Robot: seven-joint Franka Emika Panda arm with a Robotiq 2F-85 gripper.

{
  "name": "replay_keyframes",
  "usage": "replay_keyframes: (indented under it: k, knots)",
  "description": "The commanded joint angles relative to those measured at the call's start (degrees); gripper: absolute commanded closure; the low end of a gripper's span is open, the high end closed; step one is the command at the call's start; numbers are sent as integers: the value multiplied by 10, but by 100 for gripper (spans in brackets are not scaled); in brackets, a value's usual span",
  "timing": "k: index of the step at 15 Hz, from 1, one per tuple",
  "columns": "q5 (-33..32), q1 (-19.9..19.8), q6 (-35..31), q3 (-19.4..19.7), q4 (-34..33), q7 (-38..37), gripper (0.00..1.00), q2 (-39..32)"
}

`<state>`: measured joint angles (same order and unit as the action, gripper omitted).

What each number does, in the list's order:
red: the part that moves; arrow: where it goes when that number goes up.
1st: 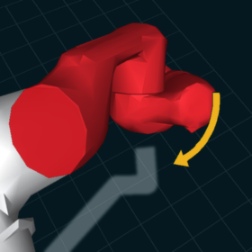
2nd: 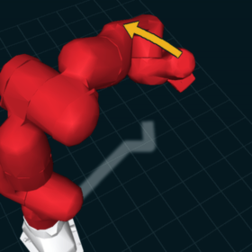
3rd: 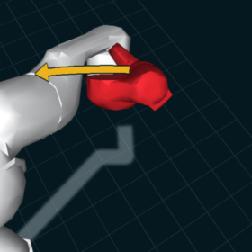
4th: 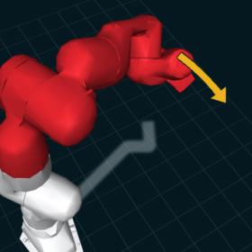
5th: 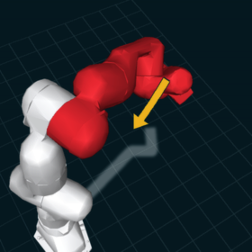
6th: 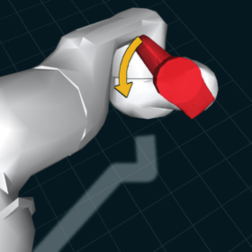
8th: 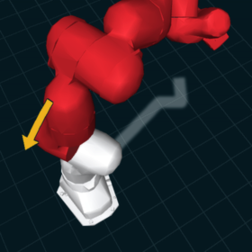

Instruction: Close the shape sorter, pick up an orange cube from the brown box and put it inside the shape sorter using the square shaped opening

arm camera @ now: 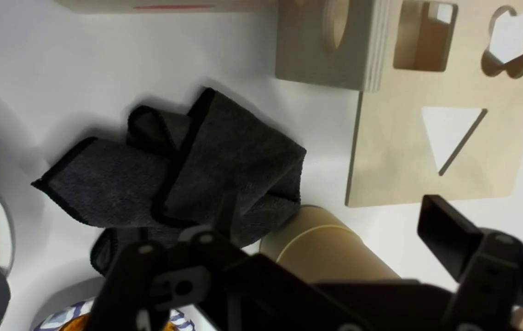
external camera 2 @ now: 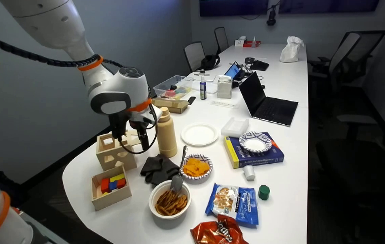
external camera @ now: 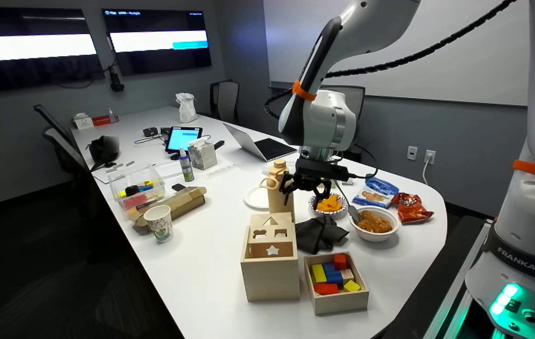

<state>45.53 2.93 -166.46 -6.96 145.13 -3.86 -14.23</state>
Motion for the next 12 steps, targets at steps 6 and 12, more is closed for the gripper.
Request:
replay_keyframes:
  k: [6,12]
  knots:
    - [14,2,-76,-17,-44,4,0,-83]
    - [15,-3,-119,-30,-57,6,0,-105]
